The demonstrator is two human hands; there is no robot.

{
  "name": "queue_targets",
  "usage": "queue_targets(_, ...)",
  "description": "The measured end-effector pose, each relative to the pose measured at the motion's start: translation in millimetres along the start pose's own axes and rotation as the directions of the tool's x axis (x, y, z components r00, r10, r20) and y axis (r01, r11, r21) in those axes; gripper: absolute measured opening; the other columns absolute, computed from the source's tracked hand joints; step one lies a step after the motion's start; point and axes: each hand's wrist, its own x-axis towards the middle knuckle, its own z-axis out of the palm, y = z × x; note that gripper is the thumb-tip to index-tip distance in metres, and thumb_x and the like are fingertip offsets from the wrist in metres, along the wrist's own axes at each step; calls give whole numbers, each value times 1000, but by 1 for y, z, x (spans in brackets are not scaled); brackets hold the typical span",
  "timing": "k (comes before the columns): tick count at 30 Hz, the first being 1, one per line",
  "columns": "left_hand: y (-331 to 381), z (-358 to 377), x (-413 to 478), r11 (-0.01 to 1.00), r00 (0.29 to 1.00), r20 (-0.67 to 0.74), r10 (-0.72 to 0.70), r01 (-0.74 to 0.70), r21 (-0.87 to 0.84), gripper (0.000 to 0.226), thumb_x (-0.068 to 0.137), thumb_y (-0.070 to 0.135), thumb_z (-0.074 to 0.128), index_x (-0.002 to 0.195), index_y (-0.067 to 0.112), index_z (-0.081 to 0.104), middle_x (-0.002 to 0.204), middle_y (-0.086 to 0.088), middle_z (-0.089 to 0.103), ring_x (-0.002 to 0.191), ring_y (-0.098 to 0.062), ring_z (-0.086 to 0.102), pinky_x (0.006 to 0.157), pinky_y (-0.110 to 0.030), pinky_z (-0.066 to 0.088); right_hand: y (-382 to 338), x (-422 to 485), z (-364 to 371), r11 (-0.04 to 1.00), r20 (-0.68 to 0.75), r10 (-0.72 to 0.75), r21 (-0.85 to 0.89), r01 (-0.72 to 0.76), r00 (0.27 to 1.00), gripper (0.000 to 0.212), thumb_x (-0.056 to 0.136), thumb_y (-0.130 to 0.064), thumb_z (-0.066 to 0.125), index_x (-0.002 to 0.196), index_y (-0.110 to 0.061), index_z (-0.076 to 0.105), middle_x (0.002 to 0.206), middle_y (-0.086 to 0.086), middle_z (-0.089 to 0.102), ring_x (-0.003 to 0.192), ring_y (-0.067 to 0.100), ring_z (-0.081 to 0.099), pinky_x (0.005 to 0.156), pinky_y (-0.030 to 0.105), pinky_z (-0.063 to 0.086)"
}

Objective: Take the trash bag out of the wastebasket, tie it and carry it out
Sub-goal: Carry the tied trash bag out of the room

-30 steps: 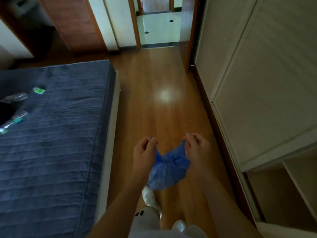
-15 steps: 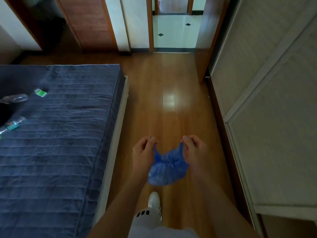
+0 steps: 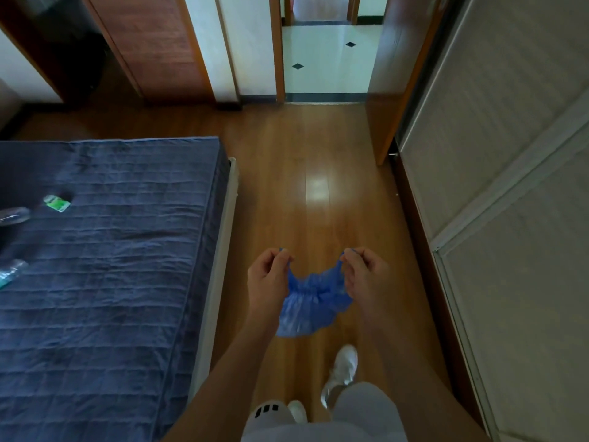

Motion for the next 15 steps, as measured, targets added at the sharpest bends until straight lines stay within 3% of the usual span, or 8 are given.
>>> queue_targets(5, 8, 23, 62, 999, 999, -37, 8, -7, 34, 28, 97, 19, 55, 72, 10, 62, 53, 0, 43, 47, -10, 39, 44, -20, 34, -8, 68, 11, 999, 26, 16, -34, -15, 1000, 24, 96, -24, 61, 81, -7, 67, 61, 5, 56, 56, 15, 50, 55, 28, 44)
queue_targets(11, 20, 74, 144, 999, 951, -309, -14, 24, 29, 30, 93, 18, 56, 69, 1, 60, 56, -2, 48, 53, -11, 45, 48, -19, 40, -33, 172, 19, 999, 81, 7, -50, -3, 997, 26, 96, -19, 60, 79, 0, 65, 47, -9, 47, 43, 4, 40, 46, 21, 33)
queue_targets(15, 34, 116, 203, 997, 925, -378, 21, 8, 77, 29, 93, 15, 56, 69, -1, 61, 56, 2, 55, 55, -6, 52, 51, -14, 44, -61, 245, 20, 997, 123, -2, -70, 11, 992, 24, 95, -19, 62, 75, -8, 67, 49, -14, 54, 49, 1, 49, 54, 22, 39)
